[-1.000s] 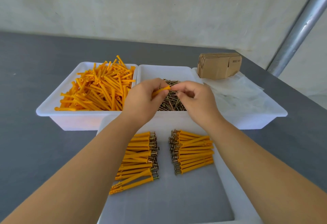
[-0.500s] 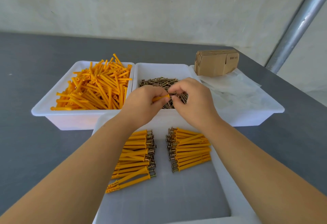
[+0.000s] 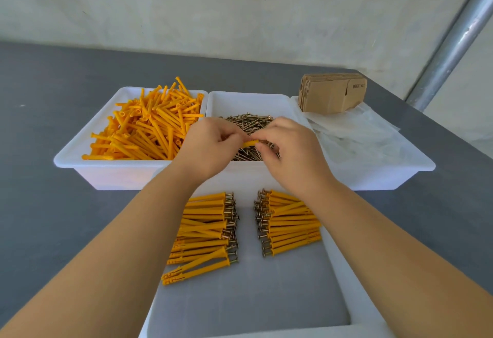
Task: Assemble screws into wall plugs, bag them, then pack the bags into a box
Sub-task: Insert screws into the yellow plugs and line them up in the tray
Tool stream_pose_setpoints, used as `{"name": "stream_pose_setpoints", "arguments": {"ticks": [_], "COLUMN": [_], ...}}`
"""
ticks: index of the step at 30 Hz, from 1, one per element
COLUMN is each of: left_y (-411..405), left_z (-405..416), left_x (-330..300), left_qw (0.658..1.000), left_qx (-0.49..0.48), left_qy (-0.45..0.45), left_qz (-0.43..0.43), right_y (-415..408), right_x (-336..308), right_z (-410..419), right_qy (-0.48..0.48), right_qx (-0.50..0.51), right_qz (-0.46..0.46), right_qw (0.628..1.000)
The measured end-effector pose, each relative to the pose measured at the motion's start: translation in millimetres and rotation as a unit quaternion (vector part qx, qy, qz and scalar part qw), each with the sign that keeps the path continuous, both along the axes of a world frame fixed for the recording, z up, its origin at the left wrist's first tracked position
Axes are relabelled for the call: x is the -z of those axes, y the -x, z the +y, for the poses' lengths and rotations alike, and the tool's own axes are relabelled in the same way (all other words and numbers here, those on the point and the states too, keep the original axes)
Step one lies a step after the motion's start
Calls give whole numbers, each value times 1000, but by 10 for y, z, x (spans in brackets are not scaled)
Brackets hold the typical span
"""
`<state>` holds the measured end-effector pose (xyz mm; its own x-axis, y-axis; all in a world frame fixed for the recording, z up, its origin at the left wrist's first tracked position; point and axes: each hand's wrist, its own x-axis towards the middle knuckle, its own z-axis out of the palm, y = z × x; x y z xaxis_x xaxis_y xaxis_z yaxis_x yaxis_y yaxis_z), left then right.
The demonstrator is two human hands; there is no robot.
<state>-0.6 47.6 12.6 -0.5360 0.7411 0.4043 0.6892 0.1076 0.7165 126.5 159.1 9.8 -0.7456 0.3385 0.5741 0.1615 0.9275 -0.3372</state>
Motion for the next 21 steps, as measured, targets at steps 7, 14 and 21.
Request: {"name": "stream_pose_setpoints", "arguments": {"ticks": [7,14,21], "left_y": [415,640,717], "left_z": [-192,-222,-160], "left_x": [16,199,270], "left_qw": [952,941,917], "left_qx": [-270,-337,-317], "left_qy": [-126,1,238], "left_qz": [-73,-32,-32], "right_y": [-25,108,222], "right_x": [27,266,388], "right_z": [-183,-416,-440], "right_qy": [27,-36,-89], "right_qx": [-96,-114,-95], "right_qz": [-97,-206,-241], "right_qw": [990,971,962]}}
